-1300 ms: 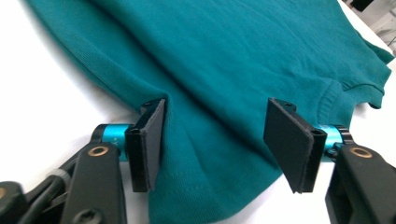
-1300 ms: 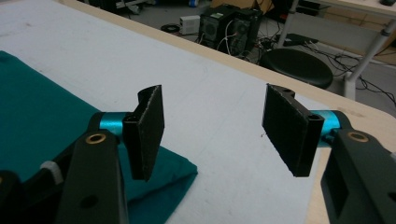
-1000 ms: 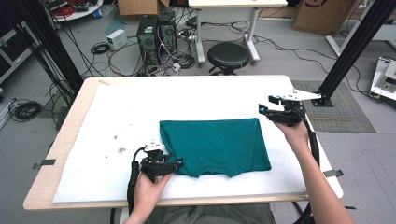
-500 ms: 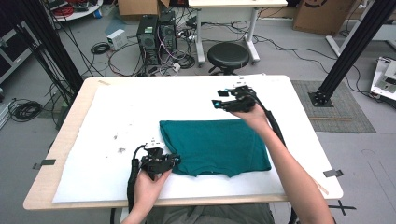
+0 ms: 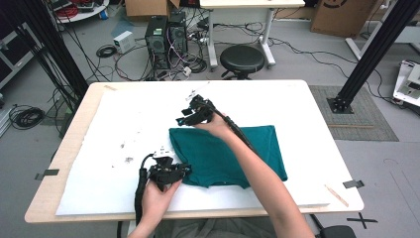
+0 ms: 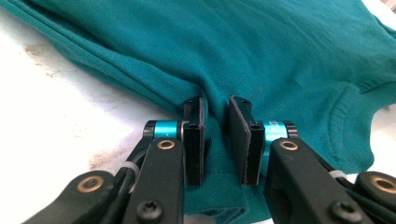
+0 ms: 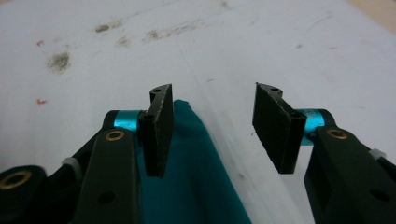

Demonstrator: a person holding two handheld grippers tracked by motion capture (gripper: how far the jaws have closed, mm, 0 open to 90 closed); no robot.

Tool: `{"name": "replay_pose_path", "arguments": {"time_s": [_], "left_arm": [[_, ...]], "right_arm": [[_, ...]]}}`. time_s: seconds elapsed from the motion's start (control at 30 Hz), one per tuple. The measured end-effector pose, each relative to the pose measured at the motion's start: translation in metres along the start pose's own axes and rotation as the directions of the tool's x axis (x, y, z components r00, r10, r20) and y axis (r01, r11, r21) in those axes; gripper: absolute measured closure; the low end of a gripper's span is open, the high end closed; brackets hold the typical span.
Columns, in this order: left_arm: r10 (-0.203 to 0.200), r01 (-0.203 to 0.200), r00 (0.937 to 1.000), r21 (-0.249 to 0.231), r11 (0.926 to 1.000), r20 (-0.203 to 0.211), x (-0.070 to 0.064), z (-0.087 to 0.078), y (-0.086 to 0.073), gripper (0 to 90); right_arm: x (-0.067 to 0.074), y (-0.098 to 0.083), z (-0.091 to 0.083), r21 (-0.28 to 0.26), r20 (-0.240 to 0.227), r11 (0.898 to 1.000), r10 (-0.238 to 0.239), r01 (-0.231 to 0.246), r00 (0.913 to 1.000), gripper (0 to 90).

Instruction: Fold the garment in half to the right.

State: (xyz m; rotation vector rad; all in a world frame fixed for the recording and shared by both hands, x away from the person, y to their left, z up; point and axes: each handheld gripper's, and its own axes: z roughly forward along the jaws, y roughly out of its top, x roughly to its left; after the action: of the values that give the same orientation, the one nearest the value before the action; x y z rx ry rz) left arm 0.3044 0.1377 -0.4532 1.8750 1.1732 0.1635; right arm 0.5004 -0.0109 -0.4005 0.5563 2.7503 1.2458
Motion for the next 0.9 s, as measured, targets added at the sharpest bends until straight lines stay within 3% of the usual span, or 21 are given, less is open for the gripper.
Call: {"name": "replay_pose_path", "arguments": {"time_s": [0.3, 0.4, 0.43, 0.53, 0.77, 0.9], "left_arm": [[0.002, -0.002, 1.0, -0.003, 1.0, 0.002, 0.0, 0.0, 0.0, 75.9], [0.007, -0.007, 1.0, -0.002, 1.0, -0.001, 0.0, 0.0, -0.001, 75.9], [0.007, -0.007, 1.0, -0.003, 1.0, -0.002, 0.0, 0.0, -0.001, 75.9], [0.009, -0.009, 1.0, -0.007, 0.9999, -0.003, -0.001, -0.001, -0.001, 76.3], [0.017, -0.017, 0.9999, -0.018, 0.9997, -0.003, -0.003, -0.003, 0.0, 78.3], [0.053, -0.053, 0.9986, -0.035, 0.998, -0.006, -0.009, -0.008, 0.004, 79.9]], "right_arm": [[0.014, 0.007, 0.043, 0.11, 0.017, 0.994, 0.004, -0.006, 0.9998, 61.5], [0.015, 0.008, 0.051, 0.137, 0.006, 0.99, -0.014, 0.013, 0.9999, 75.5], [0.016, 0.008, 0.051, 0.14, -0.002, 0.99, -0.026, 0.026, 0.9997, 82.6], [0.019, 0.01, 0.047, 0.129, 0.008, 0.991, -0.032, 0.031, 0.9995, 90.0], [0.015, 0.016, 0.029, 0.082, 0.01, 0.996, -0.016, 0.015, 0.9998, 90.0], [0.013, 0.015, 0.016, 0.054, 0.017, 0.998, -0.014, 0.013, 0.9998, 90.0]]}}
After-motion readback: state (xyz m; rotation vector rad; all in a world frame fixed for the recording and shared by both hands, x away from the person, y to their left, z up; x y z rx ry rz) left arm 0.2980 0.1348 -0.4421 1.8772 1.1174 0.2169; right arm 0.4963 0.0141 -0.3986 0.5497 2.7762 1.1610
